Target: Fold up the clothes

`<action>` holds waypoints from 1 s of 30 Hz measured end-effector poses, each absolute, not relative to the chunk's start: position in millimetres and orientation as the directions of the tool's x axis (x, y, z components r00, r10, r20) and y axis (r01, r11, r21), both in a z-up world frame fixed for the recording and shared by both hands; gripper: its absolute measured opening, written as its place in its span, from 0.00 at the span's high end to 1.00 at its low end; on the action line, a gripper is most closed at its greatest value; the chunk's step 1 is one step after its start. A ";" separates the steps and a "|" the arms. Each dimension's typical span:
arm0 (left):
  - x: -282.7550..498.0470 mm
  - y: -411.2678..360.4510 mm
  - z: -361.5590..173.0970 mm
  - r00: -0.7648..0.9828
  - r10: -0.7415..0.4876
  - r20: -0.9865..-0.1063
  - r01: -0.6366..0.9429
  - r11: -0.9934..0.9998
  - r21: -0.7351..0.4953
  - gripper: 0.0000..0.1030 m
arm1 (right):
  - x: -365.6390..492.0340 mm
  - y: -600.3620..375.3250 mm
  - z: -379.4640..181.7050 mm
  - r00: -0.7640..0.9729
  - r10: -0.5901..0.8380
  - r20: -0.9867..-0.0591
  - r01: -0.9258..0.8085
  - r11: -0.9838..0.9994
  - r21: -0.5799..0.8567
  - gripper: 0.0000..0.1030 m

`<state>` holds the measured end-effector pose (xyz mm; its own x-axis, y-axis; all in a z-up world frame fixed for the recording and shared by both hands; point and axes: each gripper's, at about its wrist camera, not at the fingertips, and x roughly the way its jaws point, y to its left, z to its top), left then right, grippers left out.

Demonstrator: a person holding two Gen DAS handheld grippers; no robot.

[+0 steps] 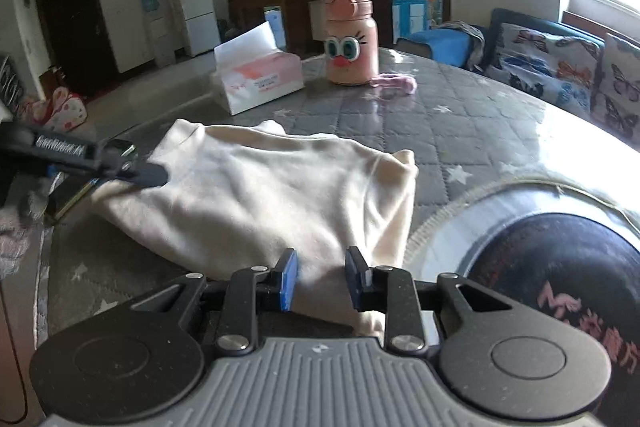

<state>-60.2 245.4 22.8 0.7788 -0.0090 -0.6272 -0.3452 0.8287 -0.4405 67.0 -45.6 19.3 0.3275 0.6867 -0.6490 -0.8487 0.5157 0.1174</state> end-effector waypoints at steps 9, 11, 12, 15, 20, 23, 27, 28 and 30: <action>-80.8 245.2 15.4 0.774 0.021 -0.633 -0.389 0.805 -0.448 0.70 | 59.5 -47.8 13.6 0.340 0.692 -0.637 -0.846 0.521 0.115 0.73; -85.1 244.3 15.2 0.774 0.026 -0.633 -0.394 0.802 -0.448 0.68 | 56.5 -51.2 17.5 0.345 0.697 -0.629 -0.842 0.526 0.121 0.68; -87.3 243.9 15.0 0.774 0.029 -0.633 -0.397 0.801 -0.449 0.65 | 54.9 -52.7 18.8 0.348 0.699 -0.625 -0.842 0.526 0.118 0.66; -93.8 242.6 14.6 0.774 0.037 -0.632 -0.405 0.796 -0.449 0.59 | 51.5 -55.7 20.1 0.358 0.699 -0.619 -0.839 0.532 0.116 0.56; -98.6 231.3 17.6 0.769 0.062 -0.636 -0.409 0.813 -0.416 0.48 | 45.5 -59.2 20.8 0.369 0.695 -0.616 -0.835 0.539 0.107 0.44; -101.2 224.5 19.4 0.766 0.076 -0.638 -0.411 0.822 -0.395 0.41 | 41.3 -61.4 20.6 0.372 0.695 -0.615 -0.835 0.541 0.106 0.38; -104.4 216.6 21.3 0.762 0.092 -0.641 -0.412 0.833 -0.370 0.26 | 34.8 -64.2 19.6 0.376 0.693 -0.615 -0.833 0.543 0.103 0.25; -105.2 214.6 21.8 0.761 0.096 -0.642 -0.412 0.836 -0.363 0.22 | 33.0 -64.7 18.7 0.377 0.691 -0.617 -0.832 0.545 0.103 0.22; -106.5 210.6 22.2 0.756 0.110 -0.645 -0.416 0.842 -0.344 0.15 | 29.8 -65.4 16.8 0.377 0.687 -0.621 -0.830 0.548 0.104 0.21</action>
